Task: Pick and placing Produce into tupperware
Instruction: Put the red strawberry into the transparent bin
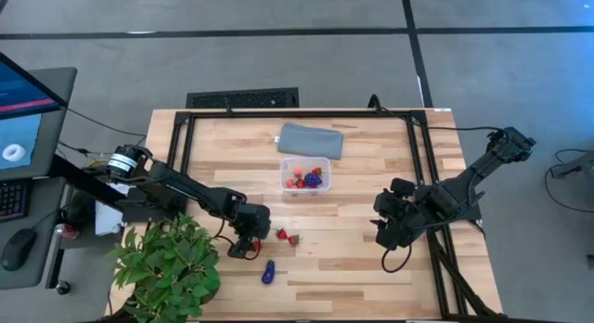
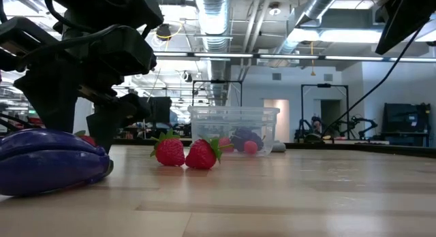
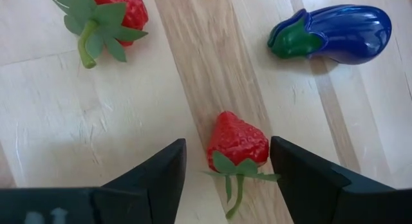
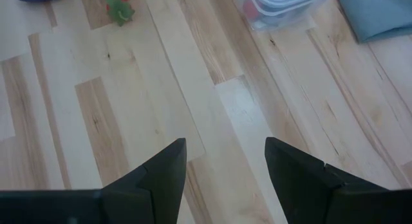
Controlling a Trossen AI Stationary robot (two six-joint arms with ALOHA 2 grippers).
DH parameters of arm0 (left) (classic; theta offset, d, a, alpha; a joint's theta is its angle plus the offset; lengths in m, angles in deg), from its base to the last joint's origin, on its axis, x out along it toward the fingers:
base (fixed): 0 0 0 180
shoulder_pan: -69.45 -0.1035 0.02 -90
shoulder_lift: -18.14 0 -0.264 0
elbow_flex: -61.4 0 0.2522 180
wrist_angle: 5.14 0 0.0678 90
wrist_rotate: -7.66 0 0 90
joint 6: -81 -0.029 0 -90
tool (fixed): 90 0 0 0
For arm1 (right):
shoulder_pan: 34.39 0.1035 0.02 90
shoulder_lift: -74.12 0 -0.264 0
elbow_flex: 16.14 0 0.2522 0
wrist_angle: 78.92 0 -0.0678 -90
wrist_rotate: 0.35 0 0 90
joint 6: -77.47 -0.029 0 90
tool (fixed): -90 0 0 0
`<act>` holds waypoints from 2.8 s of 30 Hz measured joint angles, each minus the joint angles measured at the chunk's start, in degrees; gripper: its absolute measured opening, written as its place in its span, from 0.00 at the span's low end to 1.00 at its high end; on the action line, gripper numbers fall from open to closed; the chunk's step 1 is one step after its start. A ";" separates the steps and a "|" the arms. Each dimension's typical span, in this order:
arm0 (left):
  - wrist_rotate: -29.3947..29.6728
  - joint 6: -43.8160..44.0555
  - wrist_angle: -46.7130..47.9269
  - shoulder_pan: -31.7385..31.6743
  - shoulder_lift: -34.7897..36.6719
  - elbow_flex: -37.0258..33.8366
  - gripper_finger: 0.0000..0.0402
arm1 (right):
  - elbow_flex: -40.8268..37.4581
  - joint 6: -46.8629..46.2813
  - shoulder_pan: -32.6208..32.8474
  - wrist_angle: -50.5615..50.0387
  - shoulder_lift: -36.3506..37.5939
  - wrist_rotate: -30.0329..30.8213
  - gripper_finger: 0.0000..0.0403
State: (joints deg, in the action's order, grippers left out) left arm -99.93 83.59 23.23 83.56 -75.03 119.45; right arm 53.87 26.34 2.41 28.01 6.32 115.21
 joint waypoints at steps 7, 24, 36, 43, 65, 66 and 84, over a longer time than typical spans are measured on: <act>-0.02 -0.02 0.08 0.02 0.02 0.00 0.45 | 0.00 0.10 -0.01 0.00 0.00 0.02 0.58; 0.99 0.14 0.00 -0.24 0.11 0.03 0.33 | 0.00 0.09 0.00 -0.02 0.01 0.02 0.58; 0.73 1.35 1.35 -5.47 2.63 1.38 0.33 | 0.00 0.08 0.00 -0.02 0.01 0.02 0.58; 3.10 -2.41 5.00 -9.26 5.56 5.20 0.33 | 0.00 0.09 0.00 -0.11 -0.01 0.04 0.58; 7.67 -14.38 1.24 -26.74 5.18 15.38 0.33 | 0.00 0.09 -0.18 -0.18 0.00 3.45 0.58; 7.74 -14.40 0.51 -27.26 4.85 15.39 0.33 | 0.00 0.09 -0.27 -0.17 0.01 3.83 0.58; 5.86 -11.24 -8.46 -30.29 -6.56 15.51 0.33 | 0.04 0.59 -2.08 0.04 -0.01 4.63 0.58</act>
State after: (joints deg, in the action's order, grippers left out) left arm -94.07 72.34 14.78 53.26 -81.58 134.96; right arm 53.91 26.93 0.33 28.05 6.30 119.84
